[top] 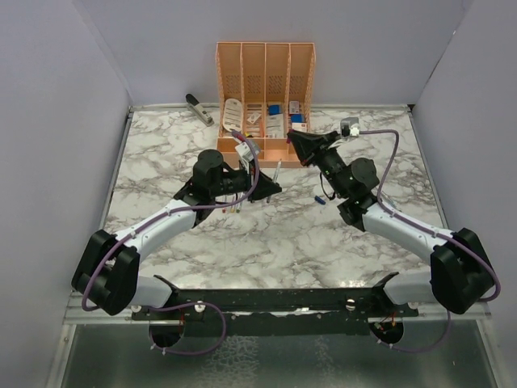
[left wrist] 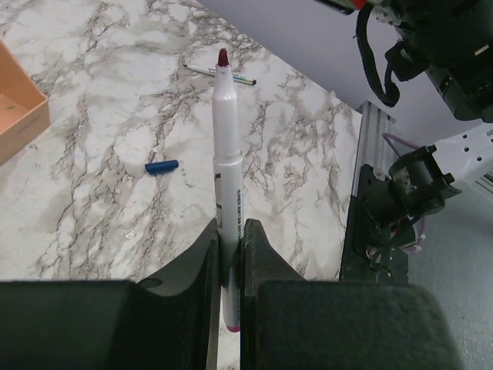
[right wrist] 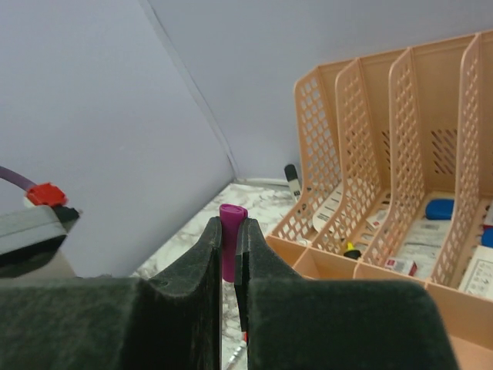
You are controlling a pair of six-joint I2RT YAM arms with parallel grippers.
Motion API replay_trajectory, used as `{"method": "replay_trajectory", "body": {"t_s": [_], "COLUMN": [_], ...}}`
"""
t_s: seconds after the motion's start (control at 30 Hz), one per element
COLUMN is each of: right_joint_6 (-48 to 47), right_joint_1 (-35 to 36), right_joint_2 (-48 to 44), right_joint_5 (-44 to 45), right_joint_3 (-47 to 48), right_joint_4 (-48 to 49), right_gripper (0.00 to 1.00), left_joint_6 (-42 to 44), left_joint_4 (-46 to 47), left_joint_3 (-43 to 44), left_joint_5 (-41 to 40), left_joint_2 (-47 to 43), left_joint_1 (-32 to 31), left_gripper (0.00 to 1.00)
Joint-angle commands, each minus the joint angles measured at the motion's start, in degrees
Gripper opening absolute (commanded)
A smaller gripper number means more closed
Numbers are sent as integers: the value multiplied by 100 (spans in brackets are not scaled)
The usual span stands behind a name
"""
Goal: Insert the pens into the pen caps
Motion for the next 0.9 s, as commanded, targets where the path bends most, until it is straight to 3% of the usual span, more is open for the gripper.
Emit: {"method": "replay_trajectory", "body": {"t_s": [0.0,0.37,0.87], "right_joint_6": [346,813,910], "right_joint_1": [-3,-1,-2], "right_joint_2": [-173,-303,-525], "right_joint_5": [-351,-1072,-1239], "right_joint_3": [-28,57,11], "right_joint_4": [898,381,-39], "right_gripper": [1,1,1], "left_joint_6": [-10,-228,-267], "left_joint_4": [345,731,767], "left_joint_3": [222,166,55], "left_joint_5": [296,258,85], "left_joint_2": [55,67,-8], "left_joint_1": [11,15,113], "left_gripper": [0,0,0]}}
